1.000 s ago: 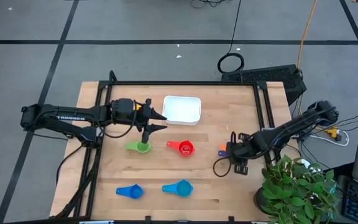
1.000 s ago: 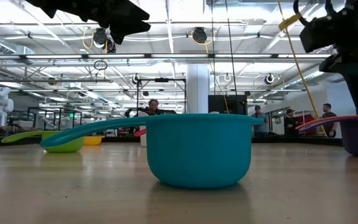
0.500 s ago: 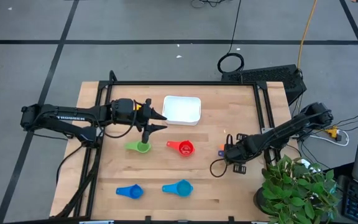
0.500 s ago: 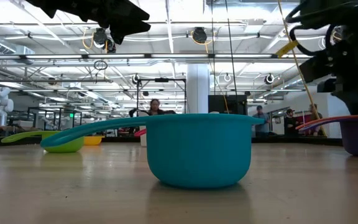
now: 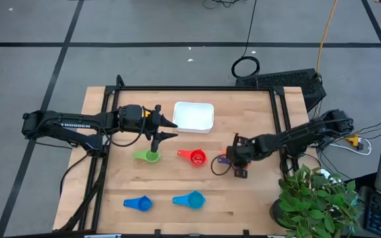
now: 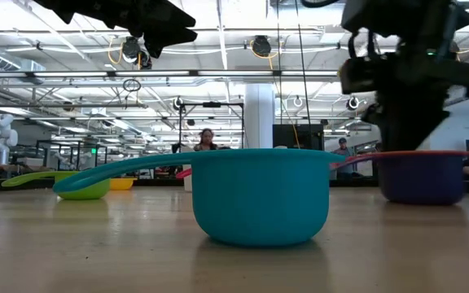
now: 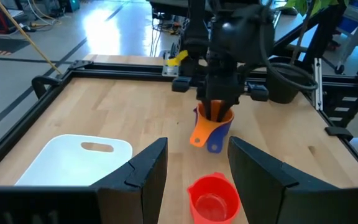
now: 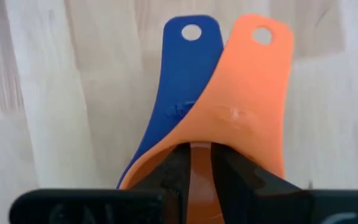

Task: Nest measuring cups in basket
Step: Stack the orange measuring cup on top of the violet measuring cup, then stack the red measuring cup on top of the orange measuring cup

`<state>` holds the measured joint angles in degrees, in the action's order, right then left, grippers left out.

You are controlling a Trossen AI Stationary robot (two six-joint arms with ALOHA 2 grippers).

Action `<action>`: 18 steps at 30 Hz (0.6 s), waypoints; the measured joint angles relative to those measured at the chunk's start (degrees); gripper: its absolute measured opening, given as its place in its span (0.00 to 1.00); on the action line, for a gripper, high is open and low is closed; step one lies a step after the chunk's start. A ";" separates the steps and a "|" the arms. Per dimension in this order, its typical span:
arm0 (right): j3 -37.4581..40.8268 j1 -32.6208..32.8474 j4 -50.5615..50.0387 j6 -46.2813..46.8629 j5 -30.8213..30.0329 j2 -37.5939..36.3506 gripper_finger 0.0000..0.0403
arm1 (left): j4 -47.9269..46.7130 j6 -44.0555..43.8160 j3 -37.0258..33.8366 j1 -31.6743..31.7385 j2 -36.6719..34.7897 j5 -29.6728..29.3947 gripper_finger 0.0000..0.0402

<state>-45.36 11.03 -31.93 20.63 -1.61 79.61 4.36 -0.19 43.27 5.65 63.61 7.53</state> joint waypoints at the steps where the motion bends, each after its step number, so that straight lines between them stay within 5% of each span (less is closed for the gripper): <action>1: 0.00 -0.79 1.18 -0.71 -0.01 0.00 0.14 | 0.00 0.12 0.00 0.00 0.00 0.00 0.43; 12: -0.02 -5.01 1.36 -2.83 6.58 -1.70 0.14 | -2.42 -2.12 0.00 -0.09 0.00 -0.02 0.43; 18: -0.02 -2.06 -2.41 0.64 4.15 -9.24 0.14 | -8.99 -1.93 1.71 -3.45 3.92 -5.71 0.43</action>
<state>-45.39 8.97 -34.35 21.27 2.54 70.38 -4.63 -2.13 44.98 2.20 67.53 1.82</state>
